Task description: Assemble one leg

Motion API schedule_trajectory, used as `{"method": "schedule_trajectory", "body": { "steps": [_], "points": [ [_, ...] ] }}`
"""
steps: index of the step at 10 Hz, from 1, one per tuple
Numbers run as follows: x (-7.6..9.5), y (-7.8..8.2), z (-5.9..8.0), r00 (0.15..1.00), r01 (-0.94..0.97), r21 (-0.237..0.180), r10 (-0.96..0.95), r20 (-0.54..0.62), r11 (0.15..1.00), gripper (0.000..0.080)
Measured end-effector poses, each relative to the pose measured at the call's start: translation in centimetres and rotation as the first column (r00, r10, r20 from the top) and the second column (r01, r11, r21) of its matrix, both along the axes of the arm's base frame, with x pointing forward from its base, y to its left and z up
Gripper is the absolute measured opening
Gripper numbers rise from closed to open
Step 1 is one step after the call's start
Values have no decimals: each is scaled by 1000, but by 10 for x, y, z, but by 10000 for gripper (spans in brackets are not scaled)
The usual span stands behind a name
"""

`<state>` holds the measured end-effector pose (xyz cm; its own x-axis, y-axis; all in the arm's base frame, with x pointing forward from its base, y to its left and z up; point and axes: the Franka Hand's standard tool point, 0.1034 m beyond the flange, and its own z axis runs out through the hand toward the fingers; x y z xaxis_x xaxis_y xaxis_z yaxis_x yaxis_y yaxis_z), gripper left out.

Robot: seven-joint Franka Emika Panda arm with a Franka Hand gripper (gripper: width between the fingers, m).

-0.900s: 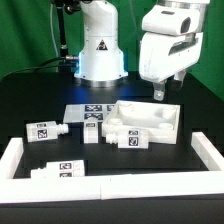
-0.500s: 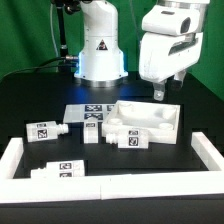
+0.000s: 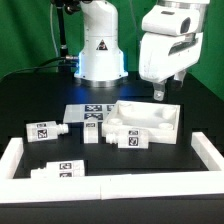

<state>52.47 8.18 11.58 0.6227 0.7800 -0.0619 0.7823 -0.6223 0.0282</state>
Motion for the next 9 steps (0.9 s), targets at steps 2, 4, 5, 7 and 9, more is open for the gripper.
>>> {"method": "schedule_trajectory", "body": {
  "steps": [2,4,5,7,9],
  "points": [
    [-1,-22,-6,989,-150,5,150,11,989,650],
    [2,-41,-18,954,-298,11,298,40,954,650],
    [3,-48,-23,951,-308,14,307,38,951,650],
    [2,-48,-23,952,-304,14,304,37,952,650],
    [4,-49,-25,935,-350,6,349,58,937,650]
  ]
}}
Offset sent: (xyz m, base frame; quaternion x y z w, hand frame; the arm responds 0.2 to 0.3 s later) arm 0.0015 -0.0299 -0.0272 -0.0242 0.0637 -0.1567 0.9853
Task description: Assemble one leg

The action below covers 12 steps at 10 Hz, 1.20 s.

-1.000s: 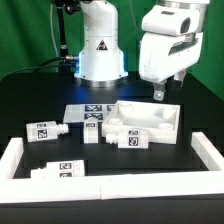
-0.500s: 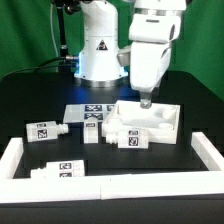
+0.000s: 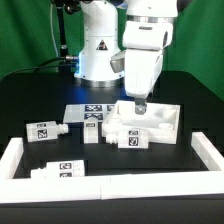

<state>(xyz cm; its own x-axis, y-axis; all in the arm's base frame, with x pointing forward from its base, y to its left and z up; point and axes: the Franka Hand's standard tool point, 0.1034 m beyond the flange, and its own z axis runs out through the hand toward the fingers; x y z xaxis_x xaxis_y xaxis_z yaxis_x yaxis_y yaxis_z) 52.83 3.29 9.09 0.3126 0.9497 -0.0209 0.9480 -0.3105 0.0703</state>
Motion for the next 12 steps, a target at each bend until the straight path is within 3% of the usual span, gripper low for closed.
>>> {"method": "schedule_trajectory", "body": {
  "steps": [3,8,10,12],
  "points": [
    [-26,-14,-26,981,-189,-8,189,34,982,650],
    [-26,-20,-35,971,-236,-9,236,26,972,650],
    [-28,-39,-48,972,-235,-9,235,15,972,650],
    [-25,-45,-57,975,-223,-5,223,9,975,650]
  ]
}}
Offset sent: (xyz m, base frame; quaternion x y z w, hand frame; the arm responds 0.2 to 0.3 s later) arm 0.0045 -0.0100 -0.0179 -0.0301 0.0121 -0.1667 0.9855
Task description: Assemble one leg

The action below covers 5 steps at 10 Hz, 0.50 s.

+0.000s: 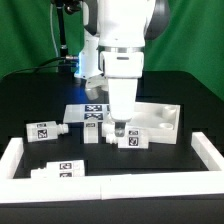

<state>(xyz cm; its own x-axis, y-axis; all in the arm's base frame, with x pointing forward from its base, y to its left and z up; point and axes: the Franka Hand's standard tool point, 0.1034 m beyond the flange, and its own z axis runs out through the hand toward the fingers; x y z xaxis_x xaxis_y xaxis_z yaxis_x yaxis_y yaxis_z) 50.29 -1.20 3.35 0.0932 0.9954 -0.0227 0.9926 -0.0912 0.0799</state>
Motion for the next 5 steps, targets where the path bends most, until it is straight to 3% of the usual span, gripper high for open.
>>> {"method": "schedule_trajectory", "body": {
  "steps": [5],
  "points": [
    [8,-11,2,1000,18,-4,-18,9,1000,650]
  ]
}}
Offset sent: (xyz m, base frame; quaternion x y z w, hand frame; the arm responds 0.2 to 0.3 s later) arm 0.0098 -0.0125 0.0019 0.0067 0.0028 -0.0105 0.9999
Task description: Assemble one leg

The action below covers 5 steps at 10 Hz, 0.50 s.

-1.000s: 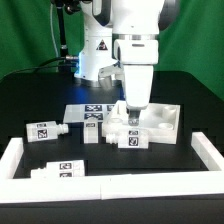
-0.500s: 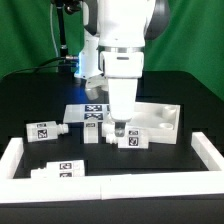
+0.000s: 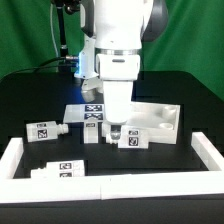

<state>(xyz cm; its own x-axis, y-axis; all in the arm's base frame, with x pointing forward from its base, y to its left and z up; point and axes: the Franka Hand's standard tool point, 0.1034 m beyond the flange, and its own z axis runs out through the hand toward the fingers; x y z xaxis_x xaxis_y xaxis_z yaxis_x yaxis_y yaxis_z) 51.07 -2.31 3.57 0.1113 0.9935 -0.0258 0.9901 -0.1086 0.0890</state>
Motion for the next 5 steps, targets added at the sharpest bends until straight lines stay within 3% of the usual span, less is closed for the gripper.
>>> {"method": "schedule_trajectory", "body": {
  "steps": [5],
  "points": [
    [-4,-2,-12,1000,8,4,-8,-15,1000,650]
  ]
}}
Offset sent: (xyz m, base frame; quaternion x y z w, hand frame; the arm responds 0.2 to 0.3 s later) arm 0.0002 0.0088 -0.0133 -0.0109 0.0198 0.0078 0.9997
